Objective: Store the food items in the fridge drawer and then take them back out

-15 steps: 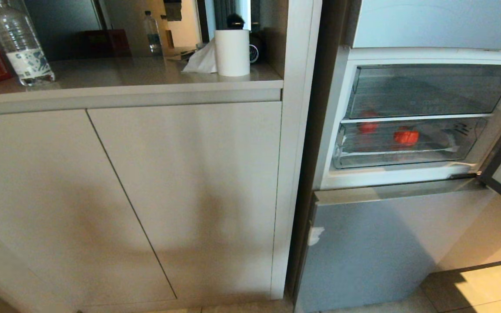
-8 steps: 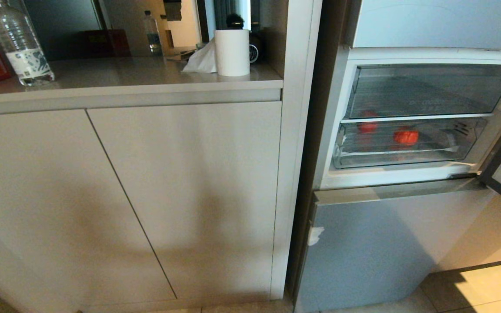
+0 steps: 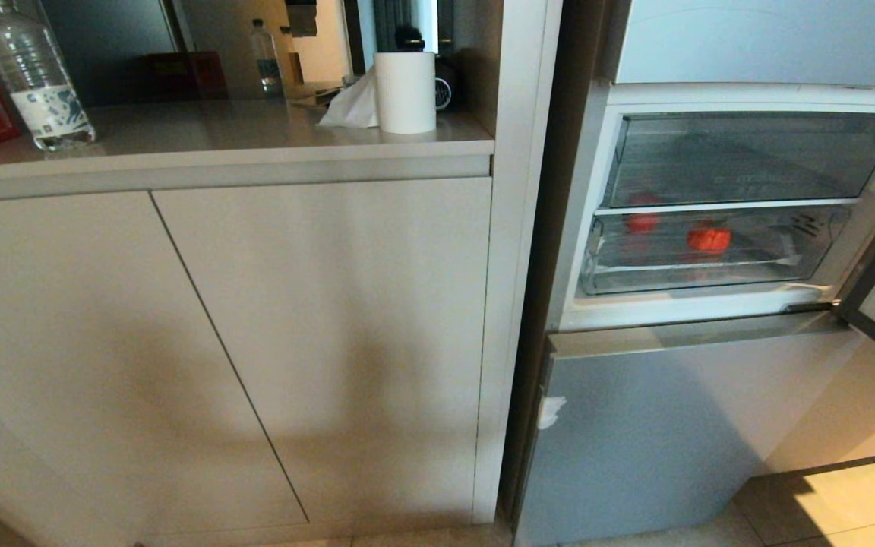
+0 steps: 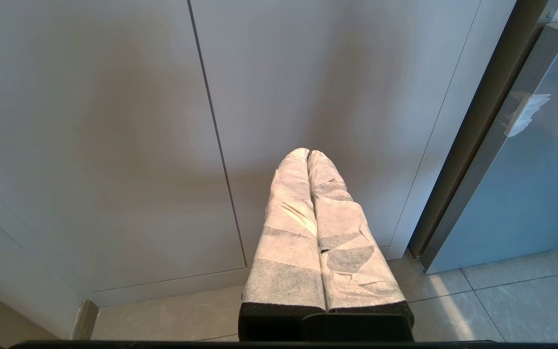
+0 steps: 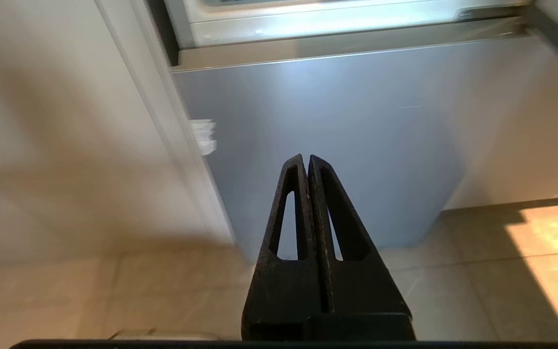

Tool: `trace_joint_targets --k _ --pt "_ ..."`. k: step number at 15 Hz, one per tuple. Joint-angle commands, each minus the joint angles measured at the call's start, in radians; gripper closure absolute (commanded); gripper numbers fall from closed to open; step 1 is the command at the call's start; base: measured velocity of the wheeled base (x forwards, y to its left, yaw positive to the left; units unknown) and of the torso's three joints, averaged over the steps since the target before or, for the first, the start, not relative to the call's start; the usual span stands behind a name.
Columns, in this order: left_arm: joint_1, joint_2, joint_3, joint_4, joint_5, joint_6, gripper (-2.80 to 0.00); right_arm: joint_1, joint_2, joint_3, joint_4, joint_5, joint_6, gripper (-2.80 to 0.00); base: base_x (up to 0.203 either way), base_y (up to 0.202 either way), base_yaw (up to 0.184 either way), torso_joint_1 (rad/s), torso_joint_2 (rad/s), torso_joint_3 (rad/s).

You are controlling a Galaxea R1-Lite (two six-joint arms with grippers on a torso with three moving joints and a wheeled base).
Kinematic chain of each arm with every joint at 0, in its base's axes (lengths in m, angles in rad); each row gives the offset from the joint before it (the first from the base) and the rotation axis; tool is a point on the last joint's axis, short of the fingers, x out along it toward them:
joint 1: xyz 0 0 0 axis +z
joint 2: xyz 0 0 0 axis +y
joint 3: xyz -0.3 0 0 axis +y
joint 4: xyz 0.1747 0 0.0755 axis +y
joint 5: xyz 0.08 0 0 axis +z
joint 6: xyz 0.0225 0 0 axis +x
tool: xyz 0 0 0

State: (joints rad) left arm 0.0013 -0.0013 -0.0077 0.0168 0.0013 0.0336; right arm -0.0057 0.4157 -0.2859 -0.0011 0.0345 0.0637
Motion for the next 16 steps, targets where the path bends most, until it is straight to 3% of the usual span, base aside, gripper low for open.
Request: trace_joint_targets --k 1,2,3,9,16 --pt "0.0 0.001 0.0 0.0 0.0 0.0 0.0 0.007 0.328 -0.12 -0.026 0.04 0.005 0.0 0.0 0.0 0.0 0.0 0.0 0.0" --pt "0.0 0.001 0.0 0.0 0.0 0.0 0.0 0.012 0.445 -0.153 -0.068 0.063 0.005 0.0 0.0 0.0 0.0 0.0 0.0 0.0" --pt "0.0 0.001 0.0 0.0 0.0 0.0 0.0 0.017 0.548 -0.18 -0.118 0.081 0.004 -2.8 0.0 0.0 0.0 0.0 0.0 0.0" --pt "0.0 0.001 0.0 0.0 0.0 0.0 0.0 0.052 1.192 -0.377 -0.584 0.127 0.003 -2.8 0.0 0.0 0.0 0.0 0.0 0.0" --pt "0.0 0.001 0.0 0.0 0.0 0.0 0.0 0.096 1.657 -0.711 -0.992 0.126 -0.002 -2.8 0.0 0.0 0.0 0.0 0.0 0.0"
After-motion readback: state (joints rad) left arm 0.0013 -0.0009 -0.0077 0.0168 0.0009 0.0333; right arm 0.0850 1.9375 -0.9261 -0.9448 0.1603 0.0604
